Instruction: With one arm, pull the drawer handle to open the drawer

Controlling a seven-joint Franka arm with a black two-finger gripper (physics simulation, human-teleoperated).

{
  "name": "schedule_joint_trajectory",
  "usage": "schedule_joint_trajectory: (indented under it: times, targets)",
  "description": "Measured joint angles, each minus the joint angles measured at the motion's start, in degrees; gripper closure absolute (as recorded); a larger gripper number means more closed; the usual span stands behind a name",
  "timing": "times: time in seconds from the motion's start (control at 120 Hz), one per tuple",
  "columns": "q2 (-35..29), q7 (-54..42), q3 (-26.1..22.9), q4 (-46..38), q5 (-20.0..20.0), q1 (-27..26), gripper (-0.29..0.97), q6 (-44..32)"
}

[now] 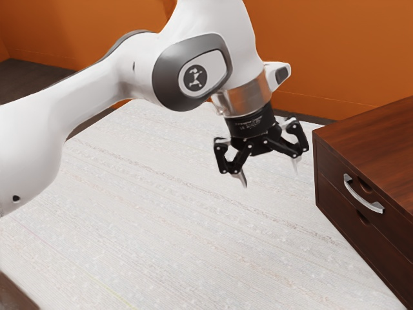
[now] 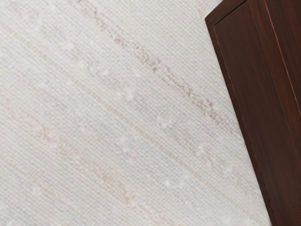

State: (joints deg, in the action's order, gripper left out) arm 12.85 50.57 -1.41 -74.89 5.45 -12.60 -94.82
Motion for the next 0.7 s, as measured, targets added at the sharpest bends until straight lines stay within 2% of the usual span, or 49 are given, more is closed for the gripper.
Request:
schedule_joint_trajectory:
  times: [0.383,0.7]
  targets:
    - [2.39,14.27,0.00,-1.21,-0.22,-2.90,0.00,-4.98]
    - [7.37,21.14,-0.19,3.52,-0.18,-4.27,0.00,-6.79]
